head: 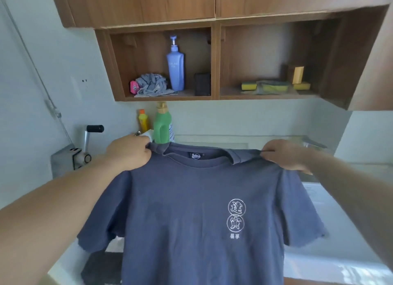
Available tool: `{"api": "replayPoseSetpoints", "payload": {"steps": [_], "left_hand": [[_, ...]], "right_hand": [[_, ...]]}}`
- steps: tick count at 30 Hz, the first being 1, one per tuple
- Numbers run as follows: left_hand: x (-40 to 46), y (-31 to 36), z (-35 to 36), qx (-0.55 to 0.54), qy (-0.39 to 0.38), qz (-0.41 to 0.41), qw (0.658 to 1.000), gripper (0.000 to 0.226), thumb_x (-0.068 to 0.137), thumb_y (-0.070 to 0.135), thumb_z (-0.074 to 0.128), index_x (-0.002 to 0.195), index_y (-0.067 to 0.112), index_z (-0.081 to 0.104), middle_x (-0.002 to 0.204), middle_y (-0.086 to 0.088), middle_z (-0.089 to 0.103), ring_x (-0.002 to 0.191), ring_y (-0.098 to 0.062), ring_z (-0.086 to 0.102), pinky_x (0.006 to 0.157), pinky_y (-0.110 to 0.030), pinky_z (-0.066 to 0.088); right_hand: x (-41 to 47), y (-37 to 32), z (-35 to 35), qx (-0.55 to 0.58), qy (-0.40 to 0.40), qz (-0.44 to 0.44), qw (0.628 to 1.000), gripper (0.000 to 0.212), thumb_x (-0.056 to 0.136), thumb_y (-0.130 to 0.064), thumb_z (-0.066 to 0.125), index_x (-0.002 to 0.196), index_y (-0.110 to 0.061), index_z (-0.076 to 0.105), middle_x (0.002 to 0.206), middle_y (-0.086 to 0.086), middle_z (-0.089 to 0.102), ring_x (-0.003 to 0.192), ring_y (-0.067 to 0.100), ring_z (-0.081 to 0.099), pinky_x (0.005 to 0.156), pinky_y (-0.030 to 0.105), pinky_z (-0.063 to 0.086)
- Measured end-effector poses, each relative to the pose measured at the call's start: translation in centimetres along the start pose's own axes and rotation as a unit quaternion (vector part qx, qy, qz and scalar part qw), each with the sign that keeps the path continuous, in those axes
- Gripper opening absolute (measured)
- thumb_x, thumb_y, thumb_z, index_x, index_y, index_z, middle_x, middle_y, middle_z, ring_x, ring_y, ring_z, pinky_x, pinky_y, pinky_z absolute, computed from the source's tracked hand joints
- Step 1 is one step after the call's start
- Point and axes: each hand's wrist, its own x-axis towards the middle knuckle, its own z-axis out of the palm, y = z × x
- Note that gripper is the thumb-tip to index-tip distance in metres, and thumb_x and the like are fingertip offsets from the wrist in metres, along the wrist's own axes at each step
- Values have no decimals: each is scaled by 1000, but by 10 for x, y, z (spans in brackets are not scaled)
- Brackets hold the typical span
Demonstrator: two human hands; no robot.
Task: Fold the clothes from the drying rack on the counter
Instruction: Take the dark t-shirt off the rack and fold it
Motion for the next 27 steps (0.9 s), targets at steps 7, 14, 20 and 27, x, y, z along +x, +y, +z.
{"api": "replayPoseSetpoints", "payload": {"steps": [7,14,20,27], "left_hand": [[121,-22,103,38,-61,25,997,18,91,14,44,106,22,51,101,-10,49,89,-34,55,74,-37,49],[193,-1,166,-82,-101,-30,991,6,99,14,43,98,17,49,104,-10,64,94,-33,62,74,-39,49],[246,26,187,-191,-35,-89,977,9,100,8,50,108,9,50,104,-16,64,86,-34,56,69,-37,38],[244,47,245,-207,-100,-97,968,26,105,22,44,125,6,52,119,-13,63,109,-35,60,84,-34,43]], "right_hand": [[141,4,64,-110,65,61,990,21,101,-41,44,89,-27,55,107,8,67,94,31,59,83,39,53],[206,15,107,-255,130,126,950,32,105,-42,36,118,-29,62,117,4,61,116,32,46,79,39,33],[270,33,98,-127,138,171,967,30,106,-37,36,118,-20,58,114,12,58,90,34,54,75,39,44],[317,74,145,-2,36,107,994,27,100,-20,52,121,-11,66,131,16,63,117,34,58,94,35,45]]}}
